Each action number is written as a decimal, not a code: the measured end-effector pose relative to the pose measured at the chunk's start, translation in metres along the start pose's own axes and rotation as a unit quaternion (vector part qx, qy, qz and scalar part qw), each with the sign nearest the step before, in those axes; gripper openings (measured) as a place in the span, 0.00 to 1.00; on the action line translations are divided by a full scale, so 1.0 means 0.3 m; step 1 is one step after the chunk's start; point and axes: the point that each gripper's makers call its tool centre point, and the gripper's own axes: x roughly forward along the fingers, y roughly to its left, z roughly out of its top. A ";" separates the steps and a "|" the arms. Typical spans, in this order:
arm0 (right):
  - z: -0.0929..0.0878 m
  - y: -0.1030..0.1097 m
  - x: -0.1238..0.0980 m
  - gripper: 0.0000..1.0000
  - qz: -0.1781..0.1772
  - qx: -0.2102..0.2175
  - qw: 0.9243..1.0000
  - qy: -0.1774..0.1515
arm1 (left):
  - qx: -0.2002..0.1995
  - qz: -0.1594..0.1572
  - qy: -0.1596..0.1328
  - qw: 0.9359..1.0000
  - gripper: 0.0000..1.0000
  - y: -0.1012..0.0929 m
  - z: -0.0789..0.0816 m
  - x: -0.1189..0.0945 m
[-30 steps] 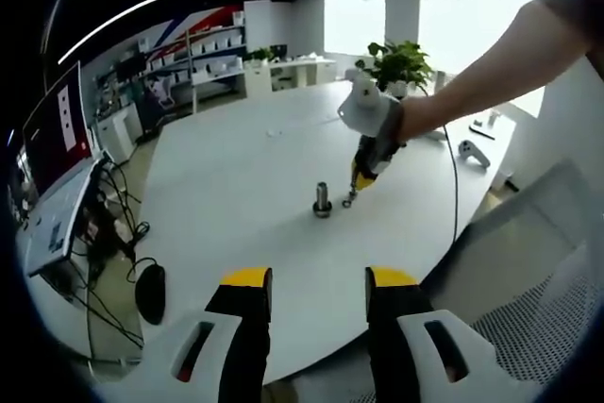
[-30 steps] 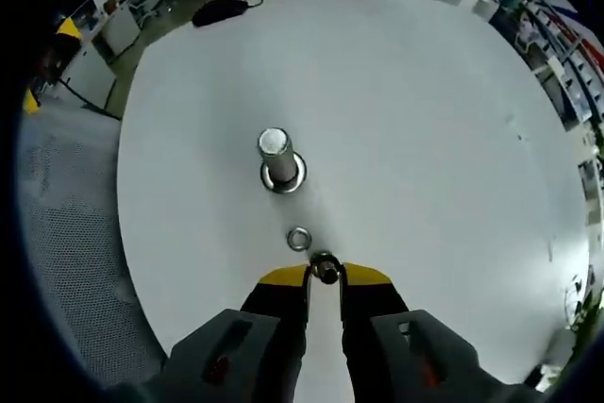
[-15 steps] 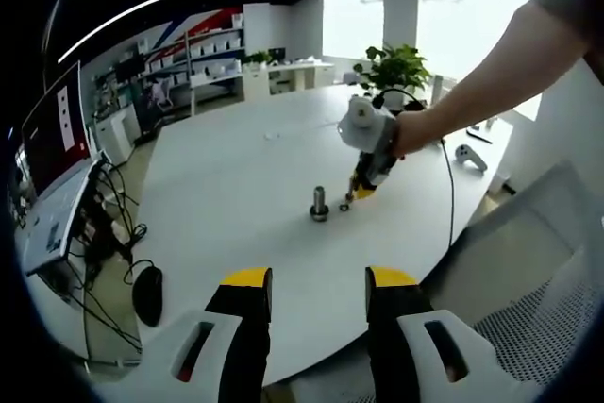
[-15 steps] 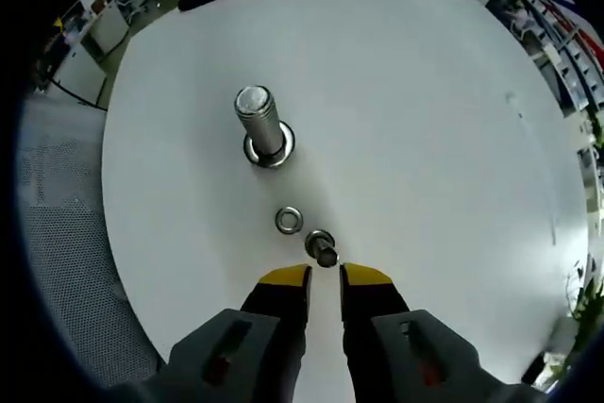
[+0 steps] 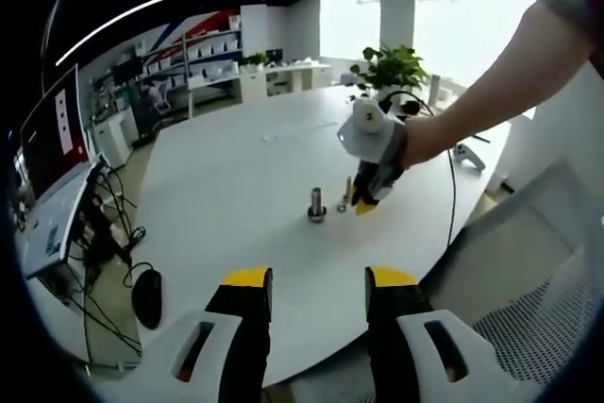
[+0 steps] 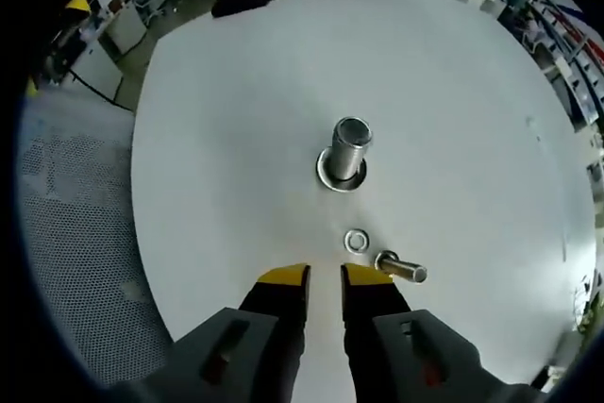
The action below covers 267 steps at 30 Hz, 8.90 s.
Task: Place the washer onto the threaded stud by aligning its center hole with the stud, sliding it down to the base, and recovering from edge contact or off-axis alignment until the washer reaches the visible bottom stop.
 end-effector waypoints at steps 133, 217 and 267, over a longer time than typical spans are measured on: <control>-0.042 0.015 0.009 0.13 -0.011 0.019 0.999 0.050 | -0.005 0.012 -0.002 1.000 0.37 0.020 0.000 -0.004; 0.021 -0.192 -0.077 0.14 -0.042 0.057 0.997 -0.027 | 0.008 0.017 0.038 0.999 0.38 0.020 -0.047 0.008; -0.166 -0.041 -0.408 0.25 -0.126 0.228 0.949 -0.178 | 0.006 -0.074 -0.002 0.997 0.38 -0.096 -0.002 0.009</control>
